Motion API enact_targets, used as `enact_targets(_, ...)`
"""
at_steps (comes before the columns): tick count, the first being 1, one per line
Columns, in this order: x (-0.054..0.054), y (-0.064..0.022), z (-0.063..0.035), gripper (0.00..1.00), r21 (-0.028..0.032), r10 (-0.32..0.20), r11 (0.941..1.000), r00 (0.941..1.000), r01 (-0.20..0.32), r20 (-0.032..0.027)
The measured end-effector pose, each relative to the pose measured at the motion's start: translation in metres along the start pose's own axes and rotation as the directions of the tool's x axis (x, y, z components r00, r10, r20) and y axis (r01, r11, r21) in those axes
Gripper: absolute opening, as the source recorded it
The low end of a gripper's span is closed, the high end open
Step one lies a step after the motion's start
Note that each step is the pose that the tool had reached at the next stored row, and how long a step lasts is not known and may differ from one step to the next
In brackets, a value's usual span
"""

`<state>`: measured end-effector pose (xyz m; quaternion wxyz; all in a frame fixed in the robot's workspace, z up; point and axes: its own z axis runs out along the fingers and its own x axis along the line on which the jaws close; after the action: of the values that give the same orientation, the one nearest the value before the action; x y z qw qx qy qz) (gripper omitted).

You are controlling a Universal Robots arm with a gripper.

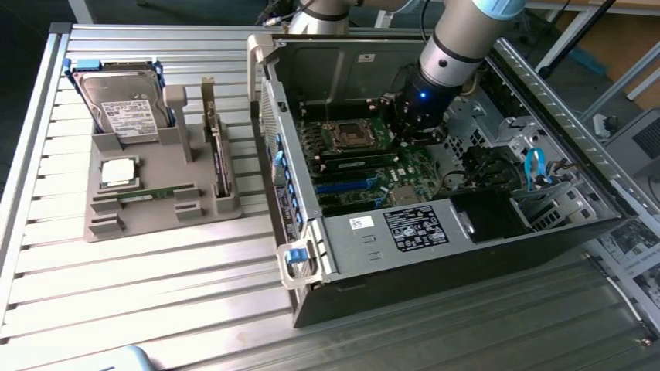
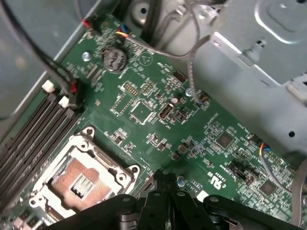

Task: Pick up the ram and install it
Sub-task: 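Press down the ram until it locks into place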

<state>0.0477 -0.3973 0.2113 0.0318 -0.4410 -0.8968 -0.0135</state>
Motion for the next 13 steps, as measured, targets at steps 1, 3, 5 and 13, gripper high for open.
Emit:
enact_targets(1, 0.0, 0.0, 0.0006, 0.11, -0.0013, 0.018, 0.9998, 0.9998, -0.018, -0.0002)
enact_targets(3, 0.0, 0.0, 0.001, 0.11, -0.0026, 0.055, 0.9985, 0.9985, -0.055, 0.0008)
enact_targets(5, 0.0, 0.0002, 0.0013, 0.11, -0.0037, 0.096, 0.9954, 0.9954, -0.096, 0.0024)
enact_targets(13, -0.0001, 0.0001, 0.0022, 0.11, -0.0078, 0.165, 0.9862, 0.9863, -0.165, 0.0028)
